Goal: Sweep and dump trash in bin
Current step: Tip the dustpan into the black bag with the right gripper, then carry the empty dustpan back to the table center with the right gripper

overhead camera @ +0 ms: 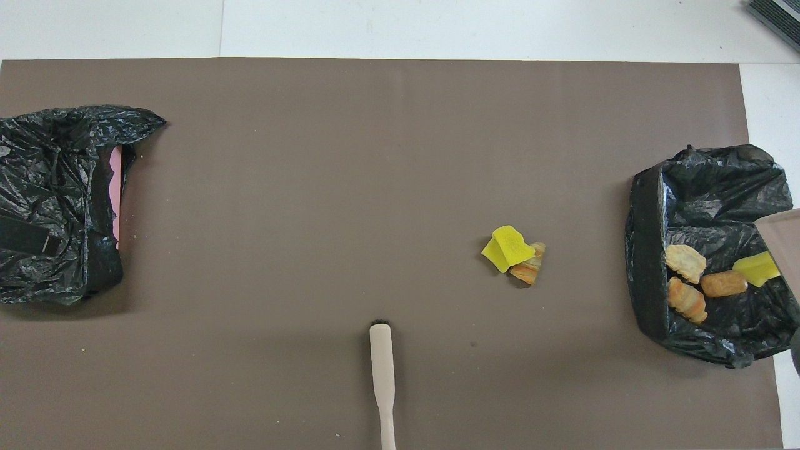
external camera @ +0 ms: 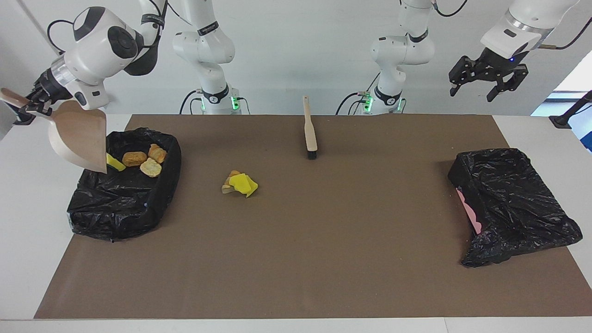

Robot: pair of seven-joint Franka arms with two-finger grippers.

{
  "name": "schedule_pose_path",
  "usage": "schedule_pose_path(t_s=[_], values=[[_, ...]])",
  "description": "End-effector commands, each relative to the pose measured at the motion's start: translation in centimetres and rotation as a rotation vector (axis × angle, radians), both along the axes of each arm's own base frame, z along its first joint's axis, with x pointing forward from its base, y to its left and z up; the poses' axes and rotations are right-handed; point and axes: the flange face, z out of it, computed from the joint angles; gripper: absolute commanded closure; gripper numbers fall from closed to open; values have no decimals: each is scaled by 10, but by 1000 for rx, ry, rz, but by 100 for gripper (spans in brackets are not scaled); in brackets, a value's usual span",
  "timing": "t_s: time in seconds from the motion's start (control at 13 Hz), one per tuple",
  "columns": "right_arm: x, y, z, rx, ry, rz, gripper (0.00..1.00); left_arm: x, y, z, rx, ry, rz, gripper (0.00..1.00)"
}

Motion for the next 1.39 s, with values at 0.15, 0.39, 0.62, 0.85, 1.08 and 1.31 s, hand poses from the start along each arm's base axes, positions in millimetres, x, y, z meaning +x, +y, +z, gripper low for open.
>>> schedule_pose_path(t_s=[0.15, 0.39, 0.62, 0.85, 1.08, 1.31], values=[[11, 90, 23, 177, -142, -119, 100, -6, 5, 0, 11, -8, 19, 0], [19, 141, 18, 365, -298, -286, 100, -6, 5, -1, 11, -4, 20, 0], [25, 185, 13, 585, -448, -489, 100, -7, 2, 1, 12, -7, 19, 0], [29, 212, 6, 724, -577, -743, 100, -9, 0, 0, 13, 4, 16, 0], [37, 283, -34, 750, -731, -1067, 100, -8, -1, 1, 9, -8, 15, 0], [57, 369, -58, 753, -829, -1318, 100, -8, -5, 0, 9, -5, 7, 0]])
